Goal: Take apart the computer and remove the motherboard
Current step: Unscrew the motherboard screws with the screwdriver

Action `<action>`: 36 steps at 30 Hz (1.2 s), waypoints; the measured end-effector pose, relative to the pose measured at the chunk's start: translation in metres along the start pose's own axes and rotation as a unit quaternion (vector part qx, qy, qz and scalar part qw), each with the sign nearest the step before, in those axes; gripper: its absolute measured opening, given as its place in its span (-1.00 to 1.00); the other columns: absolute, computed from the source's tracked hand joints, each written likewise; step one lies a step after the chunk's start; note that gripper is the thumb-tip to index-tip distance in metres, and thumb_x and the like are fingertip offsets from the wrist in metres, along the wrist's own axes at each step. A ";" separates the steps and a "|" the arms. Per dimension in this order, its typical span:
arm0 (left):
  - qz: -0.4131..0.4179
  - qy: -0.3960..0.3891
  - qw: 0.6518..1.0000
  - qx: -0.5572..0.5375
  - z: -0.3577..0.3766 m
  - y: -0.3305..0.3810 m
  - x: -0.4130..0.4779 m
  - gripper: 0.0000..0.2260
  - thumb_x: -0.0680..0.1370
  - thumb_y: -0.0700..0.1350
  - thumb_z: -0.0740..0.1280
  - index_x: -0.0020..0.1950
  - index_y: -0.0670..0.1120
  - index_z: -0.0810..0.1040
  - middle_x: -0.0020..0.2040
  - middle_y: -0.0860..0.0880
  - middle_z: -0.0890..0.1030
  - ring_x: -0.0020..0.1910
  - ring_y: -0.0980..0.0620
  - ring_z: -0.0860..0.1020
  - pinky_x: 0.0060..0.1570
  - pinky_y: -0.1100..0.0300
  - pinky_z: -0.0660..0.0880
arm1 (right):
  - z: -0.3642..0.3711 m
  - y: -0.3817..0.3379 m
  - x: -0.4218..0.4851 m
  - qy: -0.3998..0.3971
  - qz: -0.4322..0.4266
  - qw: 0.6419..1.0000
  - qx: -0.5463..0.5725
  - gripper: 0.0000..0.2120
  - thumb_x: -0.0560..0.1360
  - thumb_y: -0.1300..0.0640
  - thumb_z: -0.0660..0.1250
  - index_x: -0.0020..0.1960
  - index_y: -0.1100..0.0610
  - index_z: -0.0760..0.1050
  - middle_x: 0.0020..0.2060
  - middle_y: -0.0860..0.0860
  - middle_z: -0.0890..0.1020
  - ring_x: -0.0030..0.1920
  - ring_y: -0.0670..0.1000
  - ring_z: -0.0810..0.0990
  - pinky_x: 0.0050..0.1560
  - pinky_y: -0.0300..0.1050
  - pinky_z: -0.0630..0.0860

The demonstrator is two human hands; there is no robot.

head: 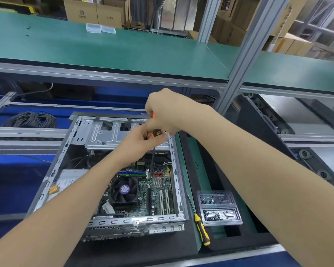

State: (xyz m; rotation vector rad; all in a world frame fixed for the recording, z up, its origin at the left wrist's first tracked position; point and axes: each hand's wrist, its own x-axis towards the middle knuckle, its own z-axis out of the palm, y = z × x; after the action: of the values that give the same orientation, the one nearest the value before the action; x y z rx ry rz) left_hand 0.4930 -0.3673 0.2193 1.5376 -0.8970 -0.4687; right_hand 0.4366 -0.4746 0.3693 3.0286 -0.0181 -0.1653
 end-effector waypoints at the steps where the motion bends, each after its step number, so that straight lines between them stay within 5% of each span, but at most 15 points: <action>1: -0.005 -0.001 1.000 0.000 -0.002 0.002 -0.001 -0.85 0.63 -0.02 0.42 0.13 -0.07 0.64 -0.39 -0.02 0.19 -0.41 0.00 0.17 -0.37 0.14 0.15 | -0.003 0.002 -0.001 -0.014 -0.030 0.999 -0.007 -0.83 0.57 0.06 0.41 -0.14 0.08 0.49 -0.24 0.00 0.58 -0.34 -0.01 0.51 -0.43 -0.18 0.32; 4: -0.022 -0.005 1.000 -0.001 -0.005 0.005 -0.005 -0.67 0.61 -0.06 0.44 -0.28 -0.13 0.43 -0.41 -0.03 0.18 -0.44 0.02 0.17 -0.40 0.26 0.20 | -0.011 0.005 -0.007 -0.058 -0.104 0.993 0.008 -0.86 0.45 0.22 0.46 -0.15 0.00 0.57 -0.16 -0.07 0.61 -0.21 -0.04 0.54 -0.28 -0.11 0.46; 6: -0.017 -0.021 1.000 0.015 -0.005 0.008 -0.008 -0.61 0.61 -0.03 0.43 -0.26 -0.24 0.42 -0.41 -0.08 0.16 -0.43 0.01 0.16 -0.38 0.32 0.23 | -0.011 0.003 -0.010 -0.072 -0.128 0.989 -0.006 -0.73 0.40 0.34 0.39 -0.28 -0.01 0.51 -0.19 -0.04 0.62 -0.20 -0.01 0.54 -0.25 -0.09 0.50; 9: -0.013 -0.038 0.999 0.005 -0.004 0.014 -0.011 -0.76 0.63 -0.04 0.40 0.04 -0.24 0.64 -0.36 -0.18 0.16 -0.42 0.02 0.19 -0.33 0.41 0.32 | -0.009 0.001 -0.011 -0.061 -0.132 0.989 -0.024 -0.70 0.38 0.38 0.31 -0.35 0.00 0.45 -0.25 -0.01 0.63 -0.31 -0.07 0.45 -0.30 -0.17 0.42; 13: -0.028 -0.028 0.999 0.003 0.000 0.013 -0.010 -0.65 0.62 -0.07 0.42 -0.24 -0.19 0.38 -0.37 -0.14 0.18 -0.43 0.02 0.16 -0.38 0.22 0.17 | -0.009 0.001 -0.012 -0.062 -0.120 0.991 -0.017 -0.81 0.40 0.33 0.30 -0.25 0.05 0.53 -0.23 -0.03 0.61 -0.26 -0.04 0.46 -0.23 -0.12 0.45; 16: -0.028 -0.020 0.999 0.001 0.001 0.008 -0.008 -0.64 0.62 -0.08 0.42 -0.25 -0.17 0.36 -0.40 -0.04 0.19 -0.45 0.05 0.15 -0.42 0.26 0.15 | -0.009 0.003 -0.014 -0.054 -0.118 0.992 0.001 -0.93 0.46 0.15 0.36 -0.06 0.08 0.59 -0.18 -0.06 0.60 -0.11 0.04 0.56 -0.14 -0.06 0.55; 19: -0.017 0.000 1.000 0.003 0.002 0.005 -0.008 -0.74 0.60 0.02 0.44 -0.21 -0.07 0.51 -0.41 0.02 0.19 -0.43 0.02 0.17 -0.37 0.17 0.18 | 0.001 0.003 -0.013 0.050 -0.006 0.999 -0.004 -0.59 0.55 -0.29 0.29 -0.10 0.07 0.44 -0.26 -0.02 0.43 -0.21 0.10 0.50 -0.20 0.00 0.45; 21: -0.005 0.006 1.000 0.004 0.002 0.006 -0.008 -0.90 0.58 0.07 0.43 0.01 0.07 0.66 -0.38 -0.06 0.19 -0.39 -0.06 0.19 -0.34 0.11 0.16 | 0.008 -0.002 -0.011 0.089 0.090 0.992 0.007 -0.49 0.58 -0.37 0.20 -0.14 0.09 0.34 -0.31 -0.01 0.33 -0.35 0.06 0.39 -0.25 -0.04 0.39; 23: -0.005 0.013 1.000 0.022 0.003 0.005 -0.007 -0.89 0.60 0.06 0.43 0.11 0.11 0.66 -0.37 -0.08 0.21 -0.40 -0.04 0.20 -0.37 0.13 0.18 | 0.014 -0.004 -0.007 0.062 0.105 0.991 0.050 -0.51 0.63 -0.25 0.25 -0.17 0.16 0.29 -0.35 0.00 0.38 -0.42 0.00 0.40 -0.40 -0.13 0.36; 26: -0.007 0.014 1.000 0.025 0.002 0.001 -0.005 -0.70 0.62 0.04 0.43 0.20 -0.15 0.60 -0.36 -0.10 0.19 -0.40 -0.03 0.19 -0.36 0.14 0.19 | 0.006 -0.002 -0.005 0.019 0.028 0.998 0.049 -0.65 0.61 -0.02 0.34 -0.25 0.09 0.31 -0.37 0.00 0.47 -0.45 0.00 0.45 -0.50 -0.19 0.29; 30: 0.000 -0.006 1.000 0.011 -0.004 0.009 -0.009 -0.86 0.63 -0.04 0.41 0.05 -0.12 0.61 -0.35 -0.22 0.17 -0.37 -0.17 0.17 -0.35 0.08 0.18 | -0.009 0.007 -0.010 -0.058 -0.071 0.996 0.016 -0.90 0.49 0.16 0.41 -0.15 -0.02 0.56 -0.15 -0.07 0.62 -0.13 0.03 0.59 -0.20 -0.08 0.53; 33: 0.006 -0.009 0.999 0.030 -0.005 0.010 -0.011 -0.73 0.62 -0.06 0.43 -0.25 0.16 0.51 -0.37 -0.15 0.20 -0.40 -0.05 0.20 -0.36 0.16 0.20 | -0.010 0.010 -0.013 -0.082 -0.112 0.990 -0.004 -0.67 0.44 0.31 0.36 -0.29 -0.11 0.47 -0.20 -0.10 0.60 -0.19 -0.03 0.54 -0.14 -0.03 0.55; 36: 0.002 -0.022 0.999 0.038 -0.005 0.008 -0.010 -0.77 0.62 -0.02 0.41 -0.19 -0.04 0.52 -0.40 -0.01 0.25 -0.43 0.06 0.22 -0.39 0.33 0.24 | -0.006 0.010 -0.011 -0.069 -0.123 0.990 -0.015 -0.63 0.40 0.38 0.33 -0.33 -0.09 0.44 -0.27 -0.11 0.55 -0.26 -0.07 0.47 -0.24 -0.10 0.44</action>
State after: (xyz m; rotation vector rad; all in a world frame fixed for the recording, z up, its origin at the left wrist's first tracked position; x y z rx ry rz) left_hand 0.4881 -0.3563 0.2262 1.5985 -0.9612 -0.4714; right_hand 0.4261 -0.4836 0.3777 2.9737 0.3444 -0.3914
